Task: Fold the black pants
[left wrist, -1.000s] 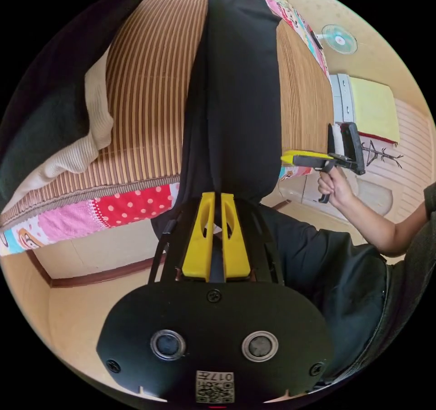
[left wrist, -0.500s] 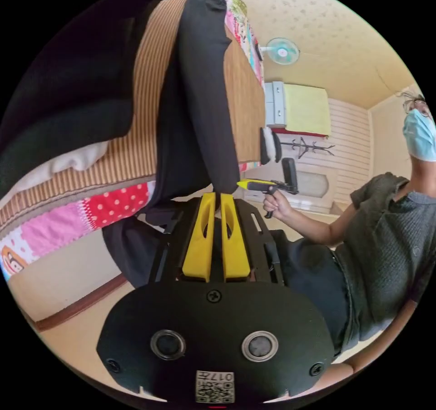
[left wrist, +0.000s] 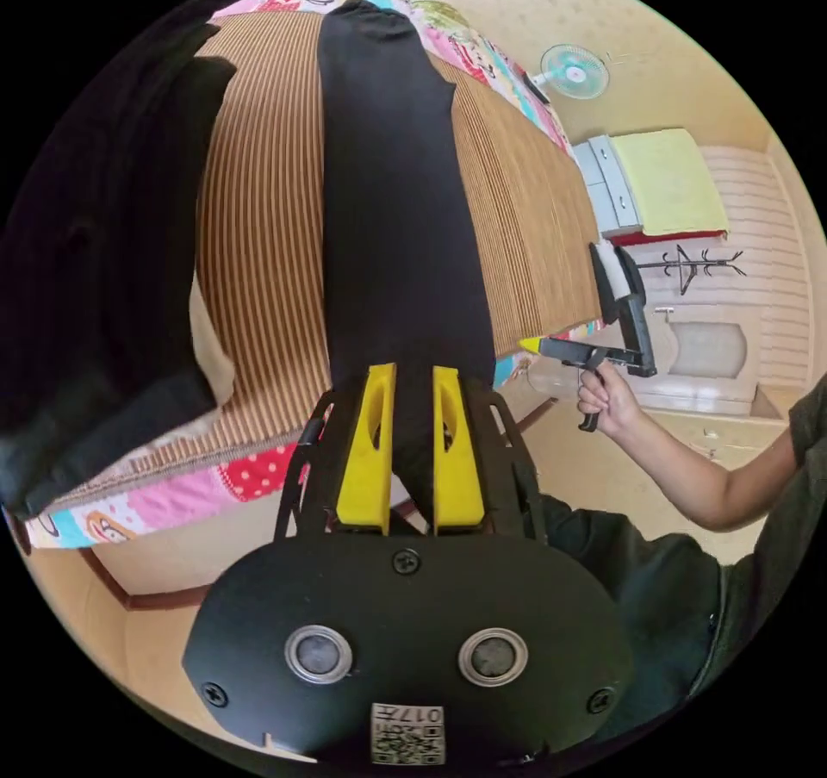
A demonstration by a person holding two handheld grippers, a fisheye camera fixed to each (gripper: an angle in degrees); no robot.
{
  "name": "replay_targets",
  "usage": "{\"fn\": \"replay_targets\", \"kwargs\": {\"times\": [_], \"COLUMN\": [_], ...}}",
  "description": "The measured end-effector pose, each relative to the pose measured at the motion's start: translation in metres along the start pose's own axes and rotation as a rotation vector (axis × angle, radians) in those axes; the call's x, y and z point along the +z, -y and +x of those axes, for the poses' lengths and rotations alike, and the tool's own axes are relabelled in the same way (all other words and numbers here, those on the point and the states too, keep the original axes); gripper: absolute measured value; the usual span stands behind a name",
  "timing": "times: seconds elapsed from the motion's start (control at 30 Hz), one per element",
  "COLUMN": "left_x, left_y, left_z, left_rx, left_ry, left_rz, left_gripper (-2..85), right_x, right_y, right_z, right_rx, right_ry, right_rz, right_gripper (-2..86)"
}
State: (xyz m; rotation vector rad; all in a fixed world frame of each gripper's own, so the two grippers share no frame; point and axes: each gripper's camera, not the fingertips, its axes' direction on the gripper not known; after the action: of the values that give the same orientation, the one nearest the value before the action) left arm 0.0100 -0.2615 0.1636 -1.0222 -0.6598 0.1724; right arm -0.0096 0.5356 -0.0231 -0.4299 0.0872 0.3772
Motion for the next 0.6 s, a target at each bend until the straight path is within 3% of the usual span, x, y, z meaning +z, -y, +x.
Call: {"fn": "replay_targets", "kwargs": {"times": [0.1, 0.27, 0.43, 0.5, 0.6], "left_x": [-0.003, 0.005, 0.004, 0.014, 0.017], "left_y": [0.036, 0.092, 0.111, 0.117, 0.117], "left_z": [-0.007, -0.035, -0.069, -0.079, -0.089], "left_rx": [-0.077, -0.141, -0.229, -0.220, -0.277], "left_ry": [0.132, 0.091, -0.087, -0.251, -0.277], "left_rz": [0.156, 0.133, 0.142, 0.081, 0.049], "left_gripper": [11.4, 13.4, 11.1, 9.8, 5.9], "right_x": [0.001, 0.001, 0.000, 0.004, 0.005], "right_y": [0.049, 0.110, 0.160, 0.169, 0.174], "right_z": [0.005, -0.011, -0.010, -0.011, -0.007], "right_rx": [-0.016, -0.119, -0.092, -0.086, -0.053], "right_ry": [0.053, 0.005, 0.139, 0.158, 0.225], "right_rz": [-0.024, -0.052, -0.001, -0.011, -0.006], "right_gripper": [10.8, 11.2, 9.3, 8.8, 7.9]}}
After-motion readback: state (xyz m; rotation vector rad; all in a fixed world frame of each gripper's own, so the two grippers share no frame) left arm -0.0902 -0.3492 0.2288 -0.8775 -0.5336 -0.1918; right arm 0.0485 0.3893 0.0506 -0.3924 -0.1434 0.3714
